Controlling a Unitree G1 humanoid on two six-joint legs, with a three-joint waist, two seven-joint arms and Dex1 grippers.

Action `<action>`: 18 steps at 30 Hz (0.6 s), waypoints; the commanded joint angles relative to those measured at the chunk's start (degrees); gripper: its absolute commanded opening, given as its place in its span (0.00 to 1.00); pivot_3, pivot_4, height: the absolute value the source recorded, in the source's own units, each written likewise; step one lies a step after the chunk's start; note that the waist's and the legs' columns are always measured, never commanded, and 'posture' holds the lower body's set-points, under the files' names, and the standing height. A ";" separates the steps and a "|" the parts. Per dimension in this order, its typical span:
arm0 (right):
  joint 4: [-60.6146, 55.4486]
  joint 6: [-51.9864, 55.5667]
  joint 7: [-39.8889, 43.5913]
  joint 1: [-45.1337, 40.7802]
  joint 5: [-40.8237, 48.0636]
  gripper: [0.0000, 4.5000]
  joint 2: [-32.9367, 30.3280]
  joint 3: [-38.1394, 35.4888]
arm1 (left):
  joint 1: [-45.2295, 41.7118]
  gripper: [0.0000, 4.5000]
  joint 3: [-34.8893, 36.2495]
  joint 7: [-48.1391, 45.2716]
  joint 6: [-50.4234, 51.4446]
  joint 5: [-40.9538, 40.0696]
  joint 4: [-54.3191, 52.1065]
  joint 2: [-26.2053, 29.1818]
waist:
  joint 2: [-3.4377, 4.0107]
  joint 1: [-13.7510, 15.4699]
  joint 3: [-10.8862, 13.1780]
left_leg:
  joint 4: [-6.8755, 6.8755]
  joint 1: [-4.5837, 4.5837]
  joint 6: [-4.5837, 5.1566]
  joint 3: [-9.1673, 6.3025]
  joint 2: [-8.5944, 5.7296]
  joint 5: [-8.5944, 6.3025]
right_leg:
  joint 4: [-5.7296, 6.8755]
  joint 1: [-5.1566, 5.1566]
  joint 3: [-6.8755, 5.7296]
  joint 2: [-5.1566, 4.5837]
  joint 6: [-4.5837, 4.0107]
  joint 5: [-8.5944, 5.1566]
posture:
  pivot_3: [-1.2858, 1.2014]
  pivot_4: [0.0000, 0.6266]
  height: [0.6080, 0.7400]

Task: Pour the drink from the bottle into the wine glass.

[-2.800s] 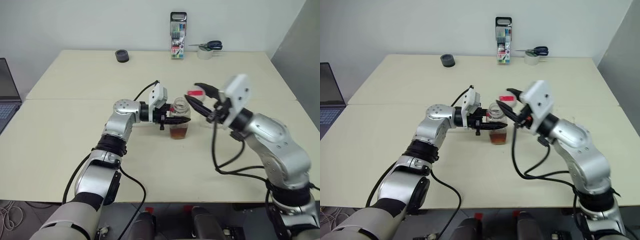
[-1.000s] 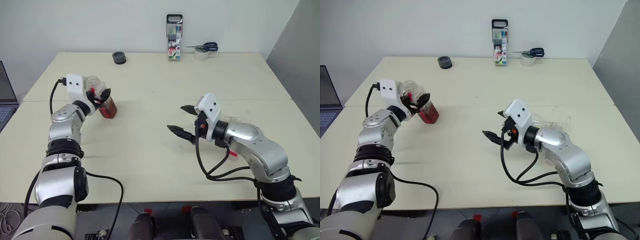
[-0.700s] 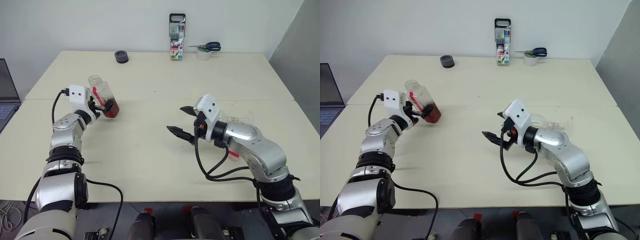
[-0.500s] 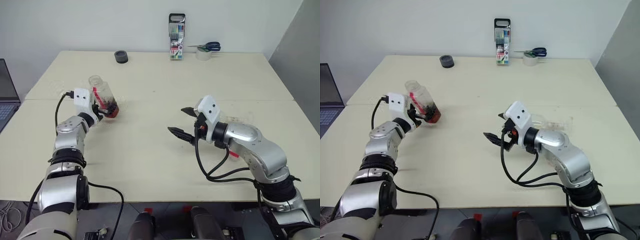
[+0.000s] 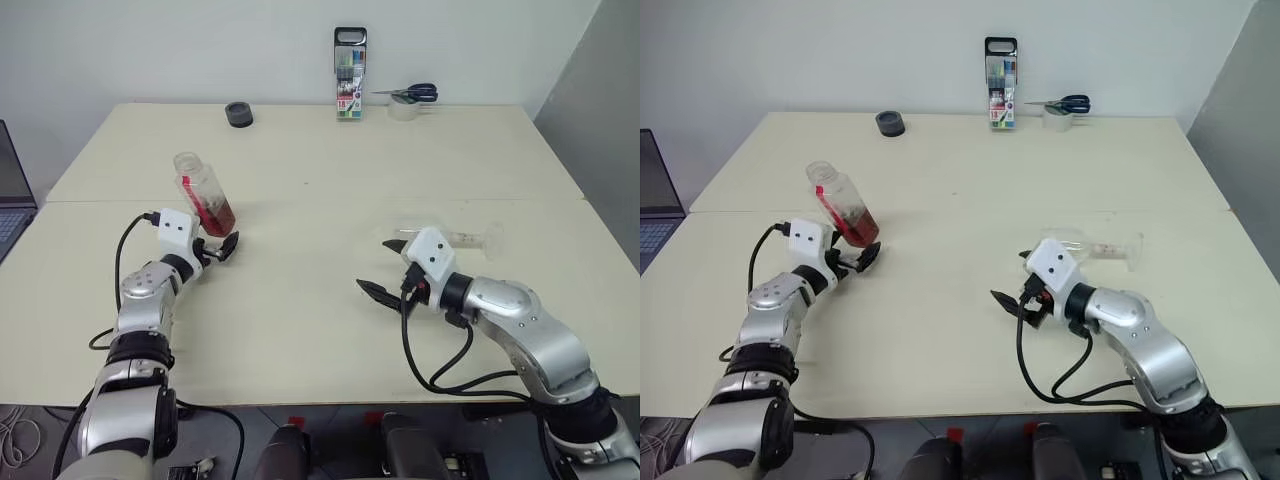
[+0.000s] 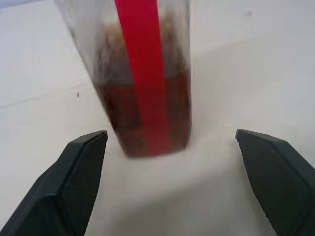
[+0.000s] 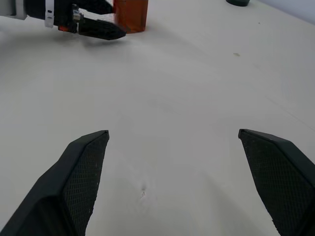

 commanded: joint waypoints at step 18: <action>-3.45 -1.86 -15.22 9.72 -29.36 1.00 -11.09 0.21 | 13.05 0.99 -11.88 -26.21 18.20 -11.24 -39.96 3.83 | 0.01 1.34 -0.02 | -0.04 0.16 0.00 0.13 0.06 0.00 | -0.33 0.27 0.05 0.11 0.01 -0.01 | 0.52 0.24 1.00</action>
